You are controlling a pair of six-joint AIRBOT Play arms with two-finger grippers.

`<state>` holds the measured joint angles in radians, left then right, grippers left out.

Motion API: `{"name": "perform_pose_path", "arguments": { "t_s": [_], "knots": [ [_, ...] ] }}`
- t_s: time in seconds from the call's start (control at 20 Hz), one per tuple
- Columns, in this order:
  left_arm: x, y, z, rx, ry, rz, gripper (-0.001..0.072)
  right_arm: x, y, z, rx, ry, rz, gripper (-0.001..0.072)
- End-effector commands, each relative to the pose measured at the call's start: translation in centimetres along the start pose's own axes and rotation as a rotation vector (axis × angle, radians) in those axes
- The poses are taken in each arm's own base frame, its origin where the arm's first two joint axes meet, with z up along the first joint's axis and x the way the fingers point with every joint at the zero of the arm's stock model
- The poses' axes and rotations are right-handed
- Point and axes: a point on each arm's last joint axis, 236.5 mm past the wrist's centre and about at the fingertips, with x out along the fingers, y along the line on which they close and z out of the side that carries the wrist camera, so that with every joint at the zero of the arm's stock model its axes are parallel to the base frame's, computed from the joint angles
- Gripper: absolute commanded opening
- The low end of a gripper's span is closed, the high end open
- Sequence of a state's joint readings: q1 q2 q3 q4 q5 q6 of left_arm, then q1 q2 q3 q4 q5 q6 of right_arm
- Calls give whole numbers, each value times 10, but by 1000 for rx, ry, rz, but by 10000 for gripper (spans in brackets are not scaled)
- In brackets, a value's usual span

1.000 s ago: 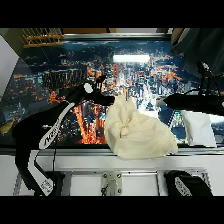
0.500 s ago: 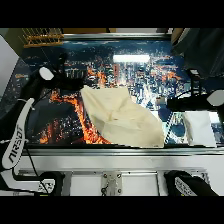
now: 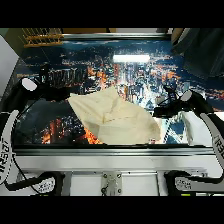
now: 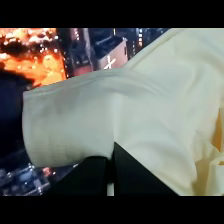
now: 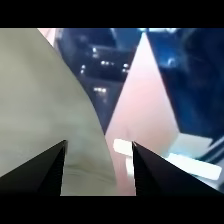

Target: Fold the clothes and pants, and hang the long-sleeved shirts on hangers.

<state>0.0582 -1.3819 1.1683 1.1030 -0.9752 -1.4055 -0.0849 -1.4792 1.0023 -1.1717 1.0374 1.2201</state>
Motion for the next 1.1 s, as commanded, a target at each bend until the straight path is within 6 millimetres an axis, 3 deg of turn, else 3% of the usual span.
{"name": "perform_pose_path", "arguments": {
  "t_s": [0.0, 0.3, 0.35, 0.4, 0.5, 0.6, 0.75, 0.85, 0.95, 1.05],
  "knots": [
    [-1, 2, -2, -12, -3, 0, 4, 23, 16, 1, -11, 16, 106, 450],
    [-1, 2, -1, -11, -7, 1, 5, 31, 39, 3, -39, 15, 159, 437],
    [-1, 2, -1, -11, -7, 1, 5, 31, 41, 4, -40, 11, 162, 305],
    [-1, 2, -1, -18, -7, 0, 5, 29, 41, 7, -42, 4, 161, 9],
    [-17, 1, 12, -38, -53, 1, 4, 7, 42, 23, -64, -44, 154, 9],
    [-66, -10, 46, -11, -186, -1, 4, -50, 47, 54, -107, -160, 148, 9],
    [-188, -45, 88, 79, -456, -7, 4, -196, 59, 94, -203, -462, 79, 8],
    [-279, -78, 88, 154, -639, -10, 5, -300, 72, 98, -238, -714, -7, 8],
    [-350, -105, 71, 212, -794, -12, 5, -391, 85, 85, -229, -969, -86, 8],
    [-408, -128, 43, 252, -931, -14, 5, -460, 99, 60, -218, -1182, -147, 8]
  ]
}}
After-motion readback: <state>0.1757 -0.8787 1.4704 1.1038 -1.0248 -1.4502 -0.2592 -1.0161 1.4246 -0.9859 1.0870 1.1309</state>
